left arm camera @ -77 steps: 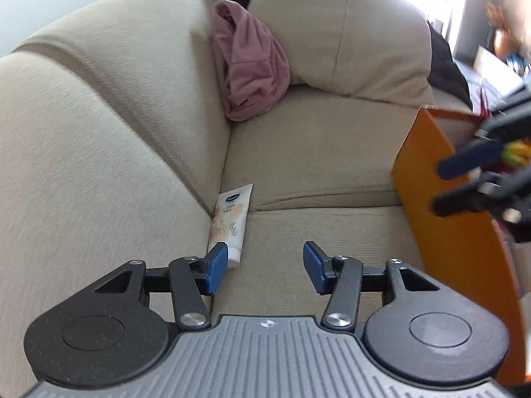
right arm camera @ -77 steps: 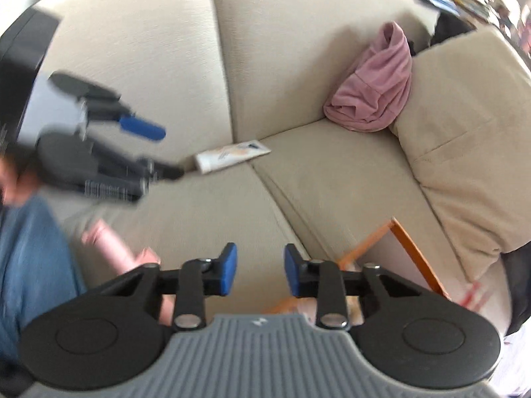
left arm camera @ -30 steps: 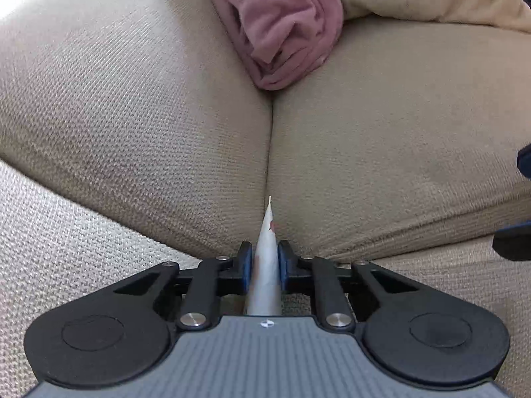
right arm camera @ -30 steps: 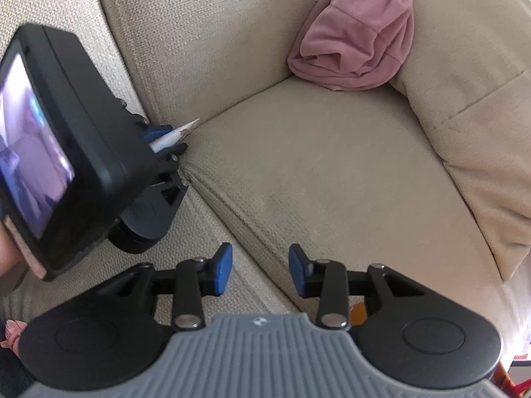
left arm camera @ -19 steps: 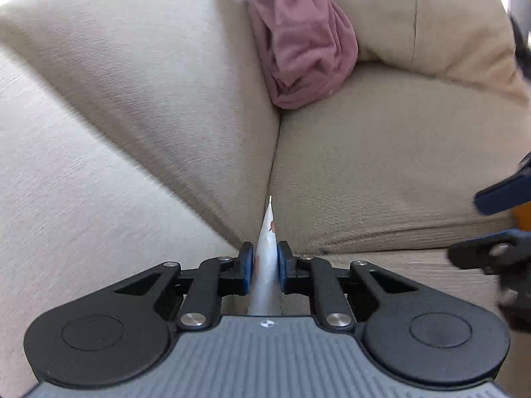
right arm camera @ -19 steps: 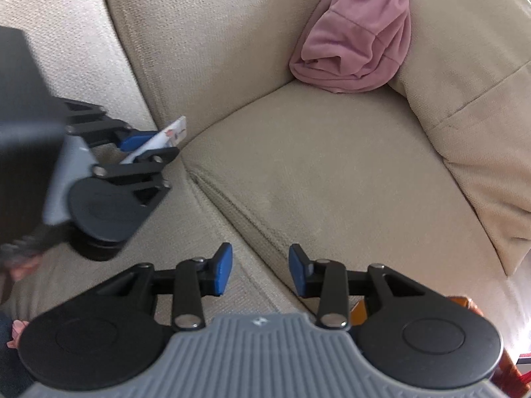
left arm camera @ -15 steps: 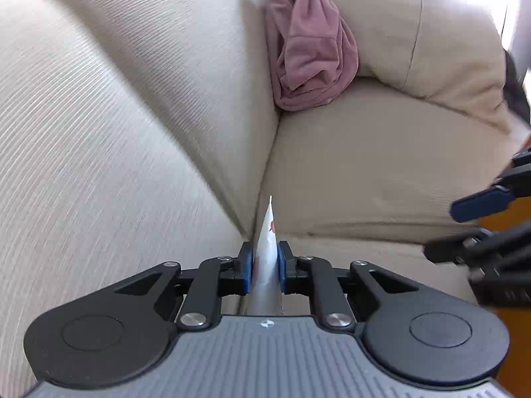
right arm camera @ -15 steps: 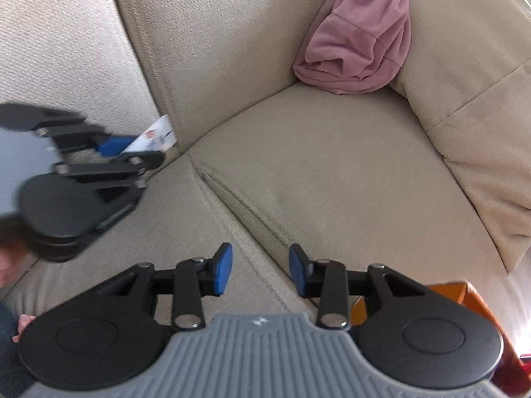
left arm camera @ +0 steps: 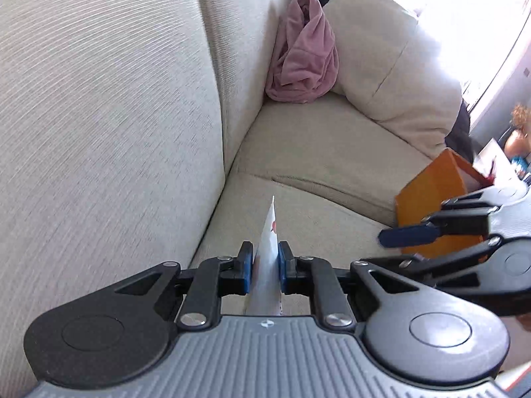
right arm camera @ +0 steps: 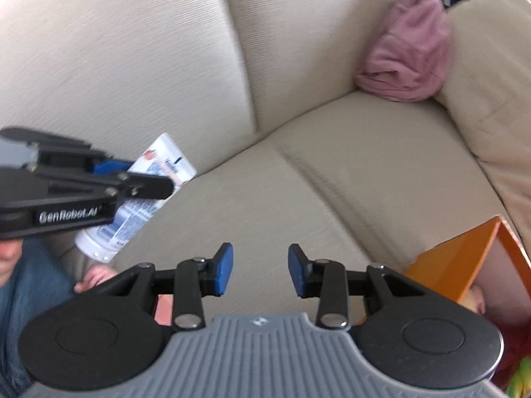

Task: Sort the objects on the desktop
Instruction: 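Lift the tube with the left tool while the right tool moves to the pink holder, then grasp the pink plastic holder with the right tool, then carry the pink holder and tube with both tools over the orange-rimmed box, then lower the pink holder into the box and open the right tool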

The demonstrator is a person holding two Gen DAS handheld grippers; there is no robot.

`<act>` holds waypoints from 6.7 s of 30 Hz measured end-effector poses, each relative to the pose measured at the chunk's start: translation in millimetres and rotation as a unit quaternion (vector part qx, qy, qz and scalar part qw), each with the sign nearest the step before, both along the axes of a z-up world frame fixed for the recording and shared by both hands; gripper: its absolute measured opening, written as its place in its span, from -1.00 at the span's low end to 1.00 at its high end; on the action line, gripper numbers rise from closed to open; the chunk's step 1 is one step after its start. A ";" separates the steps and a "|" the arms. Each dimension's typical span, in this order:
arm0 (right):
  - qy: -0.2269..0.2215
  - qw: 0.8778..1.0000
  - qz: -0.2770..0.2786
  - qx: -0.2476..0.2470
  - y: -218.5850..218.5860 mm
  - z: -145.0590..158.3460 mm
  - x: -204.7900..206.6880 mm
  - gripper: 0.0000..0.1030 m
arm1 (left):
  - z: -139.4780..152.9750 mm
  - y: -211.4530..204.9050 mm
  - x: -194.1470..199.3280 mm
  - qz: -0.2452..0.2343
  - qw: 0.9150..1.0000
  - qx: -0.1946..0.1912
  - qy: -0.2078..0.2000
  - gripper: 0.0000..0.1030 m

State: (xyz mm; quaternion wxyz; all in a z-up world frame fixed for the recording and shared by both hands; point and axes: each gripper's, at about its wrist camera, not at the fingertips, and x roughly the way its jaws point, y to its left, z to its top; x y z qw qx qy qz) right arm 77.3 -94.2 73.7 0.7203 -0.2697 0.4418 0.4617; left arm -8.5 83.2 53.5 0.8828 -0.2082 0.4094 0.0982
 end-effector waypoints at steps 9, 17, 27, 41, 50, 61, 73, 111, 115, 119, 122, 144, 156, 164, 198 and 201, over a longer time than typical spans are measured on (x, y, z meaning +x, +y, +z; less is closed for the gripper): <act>0.042 0.998 0.005 0.037 4.6 0.9 -27.1 -0.38 | 10.4 -9.1 -41.1 -0.021 0.999 -0.038 -0.028 -0.66; 0.056 0.998 -0.012 0.026 5.6 -15.2 -22.5 -0.42 | 21.2 -16.0 -48.3 -0.024 0.998 -0.034 -0.045 -0.65; 0.041 0.997 -0.046 0.049 12.0 -13.2 -3.0 -0.49 | 33.9 -24.0 -26.5 -0.044 0.999 0.009 -0.023 -0.65; 0.047 0.999 0.023 0.009 12.1 -16.0 -28.6 -0.49 | 29.0 -19.5 -45.4 -0.005 0.999 0.040 0.003 -0.65; 0.114 0.992 0.037 -0.044 25.0 -34.3 -24.6 -0.30 | 28.4 -20.9 -32.5 -0.010 0.998 0.056 0.011 -0.65; 0.229 0.969 -0.066 -0.064 21.0 -67.0 -12.4 -0.55 | 22.5 -4.4 -22.4 0.002 0.999 0.032 0.011 -0.65; 0.232 0.967 -0.081 -0.063 21.6 -42.7 2.2 -0.67 | 20.8 -11.9 -34.4 0.006 0.999 0.033 -0.004 -0.65; 0.009 0.994 0.100 -0.041 -0.5 -20.7 -93.8 -0.83 | 11.1 -25.9 -18.4 0.021 0.998 0.055 0.001 -0.65; -0.046 0.992 0.104 -0.057 -1.0 -24.9 -108.0 -0.70 | 8.3 -30.4 -18.9 0.020 0.998 0.055 0.005 -0.65; -0.051 0.993 0.092 -0.058 -0.3 -33.0 -110.2 -0.63 | 5.7 -33.2 -10.2 0.013 0.998 0.054 0.011 -0.65; -0.051 0.994 0.083 -0.040 -4.4 -30.1 -98.8 -0.70 | 10.1 -38.0 -4.7 0.003 0.998 0.065 0.004 -0.66; -0.153 0.982 0.105 -0.031 -160.4 122.5 -64.2 -0.77 | 136.3 -171.5 39.7 -0.131 0.972 0.030 -0.191 -0.67; -0.107 0.958 0.261 -0.059 -206.9 59.7 -70.1 -0.77 | 78.2 -222.5 80.1 -0.199 0.970 0.009 -0.141 -0.67; -0.084 0.946 0.305 -0.069 -195.4 31.5 -73.0 -0.77 | 73.2 -218.3 73.2 -0.199 0.973 0.009 -0.115 -0.67; -0.016 0.975 0.217 -0.055 -215.0 25.7 -44.5 -0.63 | 52.4 -236.6 62.5 -0.259 0.961 0.024 -0.093 -0.67; -0.040 0.979 0.191 -0.054 -236.9 44.1 -36.8 -0.63 | 55.5 -254.3 59.0 -0.300 0.948 0.045 -0.098 -0.66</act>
